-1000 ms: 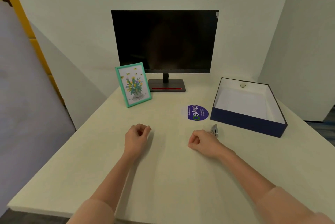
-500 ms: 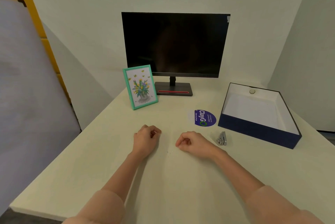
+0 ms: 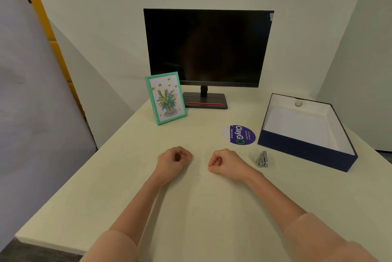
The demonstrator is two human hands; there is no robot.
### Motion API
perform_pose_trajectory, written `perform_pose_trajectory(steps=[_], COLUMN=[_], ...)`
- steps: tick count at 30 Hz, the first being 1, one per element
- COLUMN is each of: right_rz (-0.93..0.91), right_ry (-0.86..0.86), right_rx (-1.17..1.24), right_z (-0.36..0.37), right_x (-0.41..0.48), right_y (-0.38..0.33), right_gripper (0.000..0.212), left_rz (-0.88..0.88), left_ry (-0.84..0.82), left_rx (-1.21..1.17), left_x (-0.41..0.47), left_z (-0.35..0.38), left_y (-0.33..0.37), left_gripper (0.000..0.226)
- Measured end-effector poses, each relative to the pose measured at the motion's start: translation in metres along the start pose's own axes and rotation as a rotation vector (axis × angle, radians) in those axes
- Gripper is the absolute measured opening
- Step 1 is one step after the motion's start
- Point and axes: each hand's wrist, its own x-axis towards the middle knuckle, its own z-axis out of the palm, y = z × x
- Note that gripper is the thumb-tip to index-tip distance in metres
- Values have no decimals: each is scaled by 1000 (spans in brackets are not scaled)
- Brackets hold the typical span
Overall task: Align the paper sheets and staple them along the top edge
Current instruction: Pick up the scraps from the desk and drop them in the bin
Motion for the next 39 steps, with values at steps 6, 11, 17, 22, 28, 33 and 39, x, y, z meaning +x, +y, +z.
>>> perform_pose_trajectory(steps=[6, 11, 17, 22, 28, 33, 39], right_rz=[36, 64, 51, 72, 87, 74, 108], right_ry=[-148, -253, -274, -336, -364, -359, -431], right_rx=[-67, -72, -128, -122, -105, -100, -163], right_z=[-9, -17, -14, -20, -23, -22, -20], right_x=[4, 7, 10, 17, 22, 23, 25], right_y=[-4, -9, -14, -21, -21, -22, -24], right_gripper=[4, 6, 11, 17, 20, 15, 15], left_rz=[-18, -19, -5, 0, 18, 13, -44], left_ry=[40, -5, -56, -62, -86, -132, -106], left_rx=[-128, -109, -93, -64, -54, -13, 71], left_x=[-3, -2, 0, 0, 0, 2, 3], left_z=[-2, -4, -6, -6, -8, -9, -4], left_y=[3, 3, 2, 1, 1, 3, 10], left_gripper=[17, 16, 20, 21, 16, 12, 19])
